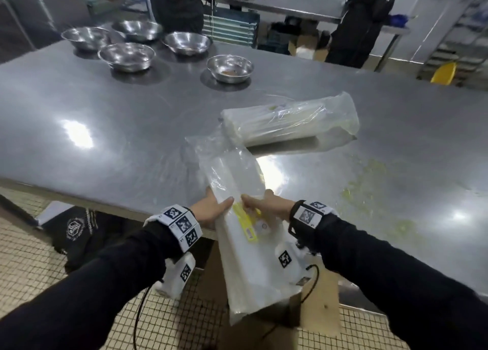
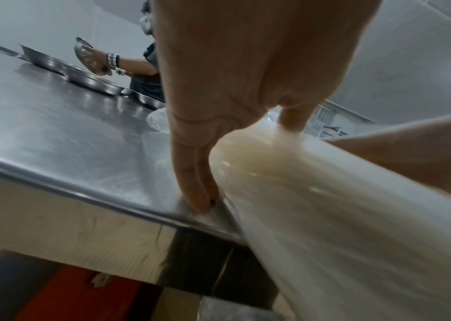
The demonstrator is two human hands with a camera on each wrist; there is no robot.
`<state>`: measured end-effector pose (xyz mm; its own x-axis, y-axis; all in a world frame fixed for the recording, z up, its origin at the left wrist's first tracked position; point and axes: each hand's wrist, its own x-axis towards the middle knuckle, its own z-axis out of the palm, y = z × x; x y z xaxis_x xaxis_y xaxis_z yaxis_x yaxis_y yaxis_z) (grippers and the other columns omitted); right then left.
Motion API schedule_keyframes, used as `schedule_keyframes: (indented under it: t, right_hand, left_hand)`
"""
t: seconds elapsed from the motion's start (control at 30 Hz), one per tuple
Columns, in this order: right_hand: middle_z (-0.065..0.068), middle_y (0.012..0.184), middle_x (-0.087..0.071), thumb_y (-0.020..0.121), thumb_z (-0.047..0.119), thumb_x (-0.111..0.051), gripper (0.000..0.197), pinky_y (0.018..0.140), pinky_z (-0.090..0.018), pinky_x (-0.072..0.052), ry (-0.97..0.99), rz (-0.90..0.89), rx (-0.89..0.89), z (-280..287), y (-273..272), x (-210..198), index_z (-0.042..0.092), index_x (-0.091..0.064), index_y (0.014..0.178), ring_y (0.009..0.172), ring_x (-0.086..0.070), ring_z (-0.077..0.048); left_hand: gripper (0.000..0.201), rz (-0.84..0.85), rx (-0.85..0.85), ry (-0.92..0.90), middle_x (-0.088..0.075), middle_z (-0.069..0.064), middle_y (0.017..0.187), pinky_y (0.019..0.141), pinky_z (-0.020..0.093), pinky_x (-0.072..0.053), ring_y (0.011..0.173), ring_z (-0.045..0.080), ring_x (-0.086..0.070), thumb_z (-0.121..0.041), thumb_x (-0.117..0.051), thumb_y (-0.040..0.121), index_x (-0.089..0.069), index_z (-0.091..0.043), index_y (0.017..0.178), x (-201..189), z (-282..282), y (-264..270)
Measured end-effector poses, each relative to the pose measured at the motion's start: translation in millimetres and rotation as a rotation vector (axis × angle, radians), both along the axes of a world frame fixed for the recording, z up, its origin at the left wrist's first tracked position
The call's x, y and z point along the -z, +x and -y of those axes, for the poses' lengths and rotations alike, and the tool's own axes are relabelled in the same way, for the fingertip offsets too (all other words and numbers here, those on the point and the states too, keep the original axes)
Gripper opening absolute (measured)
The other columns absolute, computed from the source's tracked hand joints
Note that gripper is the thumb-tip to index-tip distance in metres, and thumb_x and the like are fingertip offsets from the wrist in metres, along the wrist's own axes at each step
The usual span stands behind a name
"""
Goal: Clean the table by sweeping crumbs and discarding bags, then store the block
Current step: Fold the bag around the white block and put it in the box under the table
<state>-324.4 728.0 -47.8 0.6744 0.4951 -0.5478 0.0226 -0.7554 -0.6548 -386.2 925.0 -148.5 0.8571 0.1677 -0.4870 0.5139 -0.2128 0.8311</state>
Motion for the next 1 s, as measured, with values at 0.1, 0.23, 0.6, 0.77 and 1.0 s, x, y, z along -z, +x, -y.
schedule_keyframes:
  t: [0.1, 0.23, 0.6, 0.77, 1.0]
  right_hand:
    - [-0.009, 0.092, -0.066, 0.055, 0.073, -0.064, 0.07, 0.092, -0.044, -0.052, 0.18, 0.037, 0.137, 5, 10, 44, 0.012, -0.062, 0.09, 0.089, -0.063, -0.026]
    - [-0.016, 0.114, -0.055, 0.065, 0.074, -0.059, 0.081, 0.092, -0.051, -0.051, 0.414, 0.181, 0.343, 13, -17, 7, 0.009, -0.047, 0.113, 0.109, -0.057, -0.036]
    - [0.003, 0.129, -0.05, 0.088, 0.043, -0.051, 0.065, 0.09, -0.029, -0.053, 1.074, 0.433, 0.359, 31, 9, -116, 0.022, -0.016, 0.139, 0.114, -0.056, -0.008]
    - [0.006, 0.106, -0.06, 0.094, 0.036, -0.052, 0.044, 0.073, -0.018, -0.053, 1.088, 0.422, 0.407, 45, 28, -137, 0.013, -0.037, 0.127, 0.089, -0.064, 0.004]
    - [-0.013, 0.139, -0.042, 0.08, 0.04, -0.063, 0.072, 0.108, -0.033, -0.034, 0.763, 1.314, 0.296, 52, 53, -168, 0.008, -0.034, 0.137, 0.129, -0.04, -0.021]
  left_hand:
    - [0.112, 0.051, -0.069, 0.012, -0.048, 0.011, 0.138, 0.102, 0.051, -0.042, 0.121, 0.03, -0.052, -0.073, -0.059, 0.053, -0.017, -0.021, 0.142, -52, 28, -17]
    - [0.073, 0.442, -0.103, 0.213, -0.039, 0.01, 0.142, 0.113, 0.042, -0.03, 0.131, 0.022, -0.039, -0.034, -0.051, 0.082, -0.019, -0.011, 0.143, -116, 70, -26]
    - [0.075, 0.93, -0.268, 0.198, -0.067, -0.009, 0.107, 0.077, 0.018, -0.055, 0.094, 0.0, -0.064, -0.064, -0.055, 0.074, -0.047, -0.017, 0.132, -254, 95, 20]
    - [0.069, 0.902, -0.225, 0.183, -0.058, -0.001, 0.073, 0.07, 0.038, -0.046, 0.07, 0.015, -0.055, -0.068, -0.054, 0.073, -0.059, 0.0, 0.079, -270, 92, 43]
    - [0.036, 0.872, -0.351, 0.496, -0.058, 0.001, 0.074, 0.074, 0.029, -0.037, 0.078, 0.018, -0.051, -0.026, -0.044, 0.097, -0.067, -0.006, 0.077, -295, 84, 82]
